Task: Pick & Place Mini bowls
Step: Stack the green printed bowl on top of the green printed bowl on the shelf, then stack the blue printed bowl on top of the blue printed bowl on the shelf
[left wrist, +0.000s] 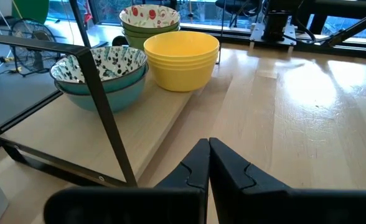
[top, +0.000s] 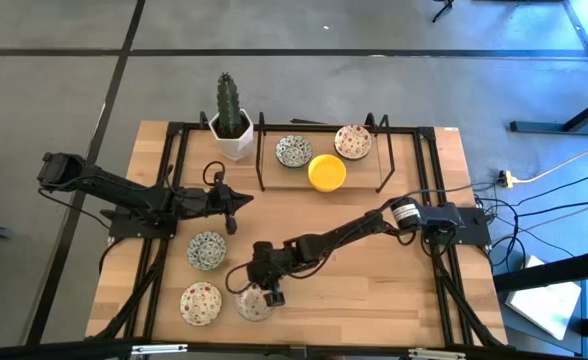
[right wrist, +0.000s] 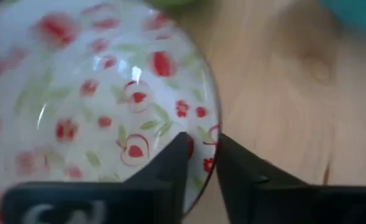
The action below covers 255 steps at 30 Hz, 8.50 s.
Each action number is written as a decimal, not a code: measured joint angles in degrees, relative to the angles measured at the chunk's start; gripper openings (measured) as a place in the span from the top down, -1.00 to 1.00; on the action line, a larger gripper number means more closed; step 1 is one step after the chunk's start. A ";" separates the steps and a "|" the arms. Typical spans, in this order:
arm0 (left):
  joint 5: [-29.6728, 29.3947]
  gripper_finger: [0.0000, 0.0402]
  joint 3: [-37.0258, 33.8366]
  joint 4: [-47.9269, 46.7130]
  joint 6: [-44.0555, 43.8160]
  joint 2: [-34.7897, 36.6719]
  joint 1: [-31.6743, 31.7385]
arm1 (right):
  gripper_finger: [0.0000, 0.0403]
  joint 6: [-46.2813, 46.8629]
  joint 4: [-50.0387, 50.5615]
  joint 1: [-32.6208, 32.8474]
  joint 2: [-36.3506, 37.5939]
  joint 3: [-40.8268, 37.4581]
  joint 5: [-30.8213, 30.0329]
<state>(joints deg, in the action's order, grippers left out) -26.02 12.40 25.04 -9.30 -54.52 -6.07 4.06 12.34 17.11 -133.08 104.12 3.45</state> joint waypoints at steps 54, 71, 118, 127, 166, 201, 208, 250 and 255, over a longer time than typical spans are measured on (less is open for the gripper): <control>-3.02 0.98 0.00 -4.33 -2.05 0.00 -5.61 | 0.96 -12.00 36.82 -6.12 5.30 20.05 7.61; -3.58 0.98 0.00 -4.33 -3.02 0.00 -5.62 | 0.96 -7.47 52.97 -17.86 27.61 20.06 -2.03; -5.21 0.98 -0.01 -7.02 -9.62 0.00 -8.63 | 0.95 -12.95 57.94 -65.39 31.76 -3.22 0.53; -7.41 0.98 0.00 -6.93 -9.57 0.00 -9.29 | 0.94 -11.94 57.14 -65.69 31.76 -6.09 -1.34; -8.42 0.98 0.00 -5.51 -9.02 0.00 -9.27 | 0.26 -13.40 58.79 -65.32 31.88 -2.13 -1.30; -10.95 0.98 0.00 -6.86 -11.92 0.00 -9.16 | 0.95 -16.05 -4.55 -19.52 95.55 -61.42 18.03; -12.60 0.98 0.00 -4.02 -12.57 0.00 -9.16 | 0.96 -14.47 -25.45 -19.52 94.15 -72.41 14.69; -19.39 0.98 -0.02 0.50 -20.61 0.00 -14.86 | 0.87 -13.69 -33.93 -19.57 78.73 -73.59 14.11; -19.39 0.98 -0.02 0.48 -17.93 0.00 -14.91 | 0.87 -13.80 -33.80 -19.57 78.73 -73.61 14.11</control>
<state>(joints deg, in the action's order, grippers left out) -45.41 12.38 25.52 -27.23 -54.52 -20.97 -9.74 -21.46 -2.46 -54.35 30.50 17.56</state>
